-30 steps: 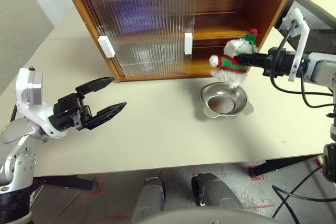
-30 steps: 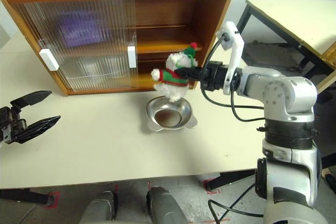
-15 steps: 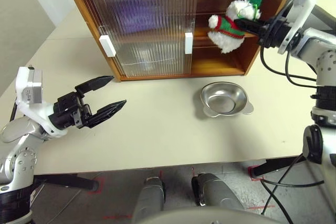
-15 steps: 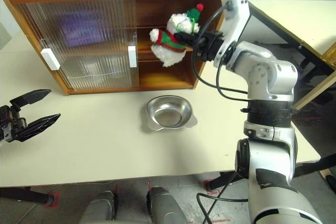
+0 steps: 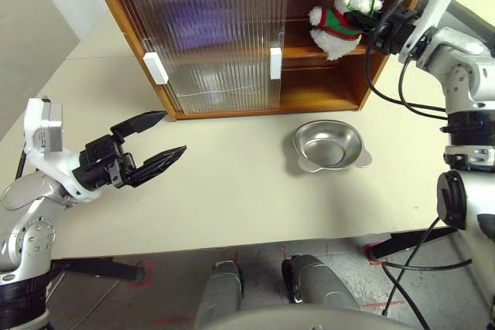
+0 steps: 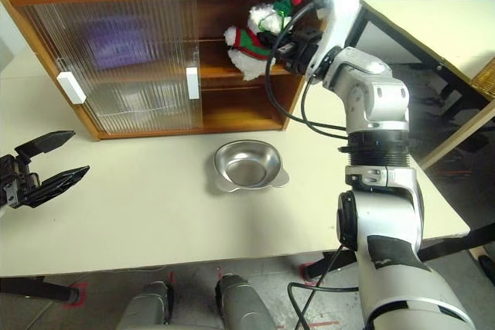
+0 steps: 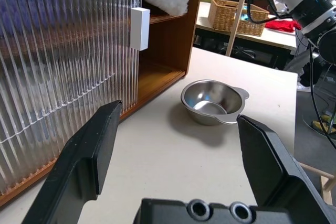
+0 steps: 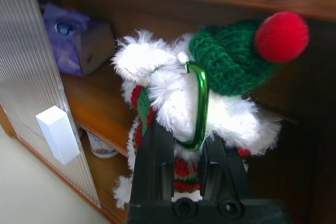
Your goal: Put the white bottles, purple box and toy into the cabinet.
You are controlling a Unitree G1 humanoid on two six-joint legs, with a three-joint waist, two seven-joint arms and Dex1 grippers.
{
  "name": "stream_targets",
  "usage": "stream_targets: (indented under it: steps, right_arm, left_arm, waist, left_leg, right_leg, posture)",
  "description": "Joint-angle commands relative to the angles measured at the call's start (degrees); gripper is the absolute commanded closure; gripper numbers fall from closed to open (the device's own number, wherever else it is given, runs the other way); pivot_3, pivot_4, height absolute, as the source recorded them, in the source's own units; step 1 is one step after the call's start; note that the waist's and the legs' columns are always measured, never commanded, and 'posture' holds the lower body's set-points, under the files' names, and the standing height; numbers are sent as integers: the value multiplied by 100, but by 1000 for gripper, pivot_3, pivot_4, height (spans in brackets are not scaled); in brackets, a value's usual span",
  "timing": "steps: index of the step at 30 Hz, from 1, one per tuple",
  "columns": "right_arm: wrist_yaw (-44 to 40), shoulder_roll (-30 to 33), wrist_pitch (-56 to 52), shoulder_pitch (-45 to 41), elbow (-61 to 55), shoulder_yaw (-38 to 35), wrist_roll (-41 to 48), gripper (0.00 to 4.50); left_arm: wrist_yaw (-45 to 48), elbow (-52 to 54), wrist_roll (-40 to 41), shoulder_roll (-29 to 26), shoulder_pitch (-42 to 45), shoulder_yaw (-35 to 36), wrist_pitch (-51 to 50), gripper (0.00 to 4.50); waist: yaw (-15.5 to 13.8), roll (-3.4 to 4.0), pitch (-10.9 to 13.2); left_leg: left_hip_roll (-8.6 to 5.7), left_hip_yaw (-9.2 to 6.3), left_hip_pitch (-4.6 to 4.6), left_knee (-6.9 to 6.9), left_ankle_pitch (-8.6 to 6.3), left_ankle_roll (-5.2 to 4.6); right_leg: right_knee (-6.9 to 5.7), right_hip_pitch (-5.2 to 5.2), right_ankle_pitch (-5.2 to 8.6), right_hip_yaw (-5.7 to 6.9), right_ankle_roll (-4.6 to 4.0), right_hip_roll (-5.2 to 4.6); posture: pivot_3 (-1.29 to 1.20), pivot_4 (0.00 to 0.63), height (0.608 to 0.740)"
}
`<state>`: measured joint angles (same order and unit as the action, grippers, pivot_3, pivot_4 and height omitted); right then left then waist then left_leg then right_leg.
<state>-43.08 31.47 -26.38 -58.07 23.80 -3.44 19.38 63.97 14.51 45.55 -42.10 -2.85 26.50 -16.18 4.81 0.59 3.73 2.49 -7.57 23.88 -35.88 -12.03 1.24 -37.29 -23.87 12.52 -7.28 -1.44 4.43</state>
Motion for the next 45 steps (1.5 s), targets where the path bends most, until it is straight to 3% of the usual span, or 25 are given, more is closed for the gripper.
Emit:
stream_targets:
  steps: [1,16,26,38,45]
  right_arm:
    - [-117,-43,359,-133,313,248,-360,4173]
    - [225,-189,1615,-720,1660,306,-1230,4174]
    - [-11,-293,1521,-778,1833,386,-1331,4174]
    - [65,-289,1669,-902,2013,279,-1442,27]
    - [5,-202,1653,-913,1991,256,-1424,27]
  left_arm:
    - [6,54,-25,-8,-63,17,6,0]
    - [-1,87,-15,33,-187,54,51,0]
    - [15,75,-32,52,-260,47,91,0]
    - [46,51,-21,45,-225,4,70,0]
    - [59,38,-39,66,-219,-24,94,0]
  waist:
    - [-1,0,0]
    - [-33,1,1]
    - [-35,2,1]
    - [-31,2,1]
    - [-26,2,2]
  left_leg:
    - [0,0,0,0,0,0]
    - [7,-3,3,0,1,-2]
    - [10,-1,8,9,-1,1]
    - [11,-1,9,11,-2,2]
    - [11,-1,10,12,-3,1]
  right_leg:
    - [0,0,0,0,0,0]
    - [0,-4,-13,0,-18,-2]
    - [0,-15,-7,0,-26,-5]
    - [0,-18,-6,0,-29,-5]
    - [0,-19,-5,0,-29,-5]
  posture:
    - [-119,88,740]
    - [-115,95,740]
    - [-112,100,740]
    - [-119,90,740]
    - [-120,86,740]
